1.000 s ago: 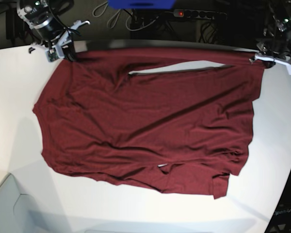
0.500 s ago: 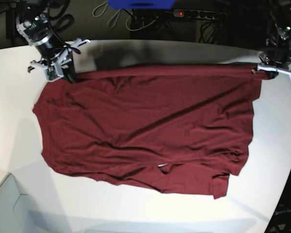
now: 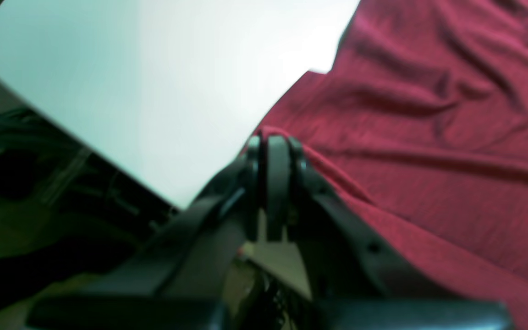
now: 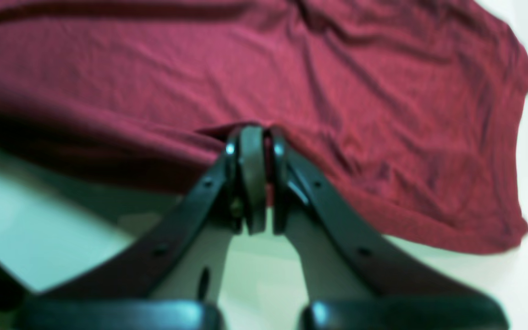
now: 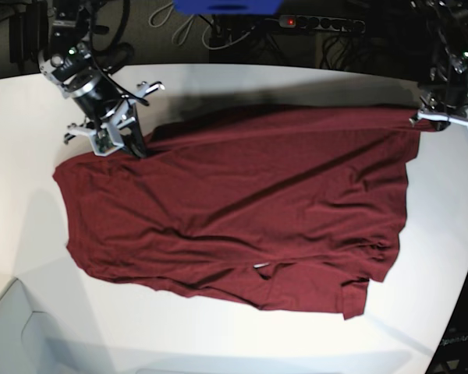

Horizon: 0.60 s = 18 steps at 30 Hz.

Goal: Layout the t-shirt on the table in an organized manner, then fold the t-shirt properly
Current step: 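Lower the stretched edge with both grippers, laying it over the shirt body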

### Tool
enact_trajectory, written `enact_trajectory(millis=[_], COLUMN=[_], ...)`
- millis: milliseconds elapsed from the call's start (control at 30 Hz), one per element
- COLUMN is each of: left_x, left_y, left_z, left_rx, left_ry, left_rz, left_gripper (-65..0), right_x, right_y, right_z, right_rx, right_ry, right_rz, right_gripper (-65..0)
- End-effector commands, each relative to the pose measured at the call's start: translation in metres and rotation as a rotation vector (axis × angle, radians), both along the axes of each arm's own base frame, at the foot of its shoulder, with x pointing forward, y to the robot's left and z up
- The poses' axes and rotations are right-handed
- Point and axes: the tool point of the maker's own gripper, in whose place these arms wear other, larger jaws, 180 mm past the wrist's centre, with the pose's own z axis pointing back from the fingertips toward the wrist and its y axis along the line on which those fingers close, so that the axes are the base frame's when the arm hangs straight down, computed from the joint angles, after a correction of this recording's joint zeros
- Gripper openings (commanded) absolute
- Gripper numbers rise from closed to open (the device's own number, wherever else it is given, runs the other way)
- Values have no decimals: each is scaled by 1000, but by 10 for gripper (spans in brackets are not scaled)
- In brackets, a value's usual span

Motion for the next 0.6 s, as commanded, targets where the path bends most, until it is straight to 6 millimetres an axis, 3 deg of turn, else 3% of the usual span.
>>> enact_trajectory(millis=[0, 367, 567], left_x=[8, 23, 27], left_y=[7, 16, 16], left_z=[10, 17, 0], left_rx=[38, 103, 42], left_ry=[-31, -41, 14], left_rz=[2, 13, 23], left_gripper=[-649, -649, -649], right_x=[8, 37, 52], right_y=[2, -2, -1], right_z=[10, 0, -3], right_rx=[21, 44, 62], right_ry=[-44, -44, -46], right_rz=[7, -4, -11], right_gripper=[-650, -650, -650])
